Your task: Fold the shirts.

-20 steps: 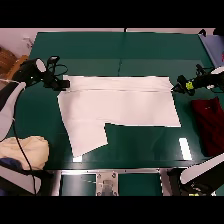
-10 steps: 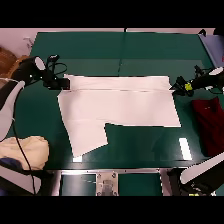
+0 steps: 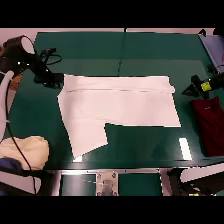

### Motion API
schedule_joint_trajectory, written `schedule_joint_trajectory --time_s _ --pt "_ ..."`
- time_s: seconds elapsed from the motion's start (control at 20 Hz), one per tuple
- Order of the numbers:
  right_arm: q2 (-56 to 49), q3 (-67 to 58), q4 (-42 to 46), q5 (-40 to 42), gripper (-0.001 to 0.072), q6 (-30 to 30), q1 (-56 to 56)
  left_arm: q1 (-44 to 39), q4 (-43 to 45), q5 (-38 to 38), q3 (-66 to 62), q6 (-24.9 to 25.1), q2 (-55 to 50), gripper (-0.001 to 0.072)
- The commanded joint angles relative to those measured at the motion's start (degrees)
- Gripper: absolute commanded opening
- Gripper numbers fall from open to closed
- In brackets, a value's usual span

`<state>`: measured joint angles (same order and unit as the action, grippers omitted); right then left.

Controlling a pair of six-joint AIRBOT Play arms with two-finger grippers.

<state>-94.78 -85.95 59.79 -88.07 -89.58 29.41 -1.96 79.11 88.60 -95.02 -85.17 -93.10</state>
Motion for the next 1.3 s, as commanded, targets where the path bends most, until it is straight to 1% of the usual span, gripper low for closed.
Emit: schedule_joint_trajectory --time_s 0.0,0.1,0.2,0.25,0.3,0.35,0.4,0.45,0.5,0.55,0.65,0.75,0.85,0.9,0.95,1.0,1.05,1.1,1.15,1.2,1.25 --pt "12.85 16.68 0.33 2.19 0.0014 1.55 3.39 0.00 1.14 2.29 12.57 0.11 11.06 0.0021" --pt "22.51 29.42 0.31 7.82 0.0014 1.51 6.84 0.00 1.99 -1.95 26.53 -0.66 20.96 0.0021" --pt "31.63 42.05 0.31 13.27 0.0018 1.53 9.81 0.00 1.86 -8.24 40.17 -5.77 29.57 0.0024" --pt "34.38 46.60 0.28 15.23 0.0070 1.55 10.60 0.00 1.18 -11.41 45.51 -7.50 32.39 0.0136" --pt "36.26 50.51 0.28 17.40 0.0220 1.57 10.73 0.00 -0.70 -14.51 50.25 -9.01 34.25 0.0459" --pt "37.03 53.07 0.02 19.23 0.0329 1.57 10.64 0.00 -3.39 -17.18 53.79 -10.10 34.91 0.0546" --pt "37.00 54.95 -0.22 21.20 0.0338 1.62 10.49 -0.02 -7.72 -20.20 57.16 -10.29 34.88 0.0547" --pt "36.98 56.41 -0.42 23.12 0.0333 1.79 10.32 -0.02 -12.02 -23.50 60.17 -9.68 34.86 0.0547" --pt "36.96 57.59 -0.39 25.00 0.0333 1.79 10.03 -0.02 -15.74 -26.88 63.06 -7.93 34.86 0.0547" --pt "36.96 58.73 -0.85 26.93 0.0334 1.77 9.73 -0.02 -17.62 -29.42 65.33 -7.37 34.86 0.0547" --pt "36.92 60.52 -1.81 30.93 0.0334 1.75 8.70 -0.02 -19.28 -31.56 68.76 -7.39 34.86 0.0547" --pt "36.04 61.81 -4.74 34.86 0.0335 1.75 7.15 -0.02 -21.94 -33.81 71.89 -7.37 34.86 0.0547" --pt "33.31 61.99 -9.31 38.73 0.0337 1.77 4.31 -0.02 -24.72 -38.86 74.16 -7.34 34.86 0.0546" --pt "31.54 61.99 -11.87 40.87 0.0363 1.77 2.45 -0.02 -26.64 -41.18 74.99 -7.26 34.84 0.0546" --pt "29.92 61.99 -13.55 43.04 0.0374 1.77 0.72 -0.02 -28.55 -42.77 75.43 -5.95 34.73 0.0545" --pt "28.30 61.94 -14.91 45.07 0.0375 1.77 -0.94 -0.02 -30.23 -43.87 75.56 -5.07 34.75 0.0492" --pt "27.12 61.77 -15.74 46.14 0.0373 1.77 -2.03 -0.02 -32.37 -44.72 75.56 -3.80 34.75 0.0407" --pt "26.29 61.35 -15.89 46.27 0.0371 1.77 -2.67 -0.02 -35.58 -44.68 75.56 -1.33 34.75 0.0302" --pt "26.14 61.00 -15.87 46.21 0.0318 2.25 -2.80 -0.02 -38.49 -43.89 75.54 2.25 34.77 0.0133" --pt "26.18 60.39 -15.80 45.53 0.0185 3.69 -2.78 0.00 -39.58 -42.53 75.25 4.72 34.82 0.0023" --pt "26.21 59.54 -15.65 44.22 0.0047 5.09 -2.71 0.00 -38.64 -40.54 74.18 5.77 34.84 0.0022"
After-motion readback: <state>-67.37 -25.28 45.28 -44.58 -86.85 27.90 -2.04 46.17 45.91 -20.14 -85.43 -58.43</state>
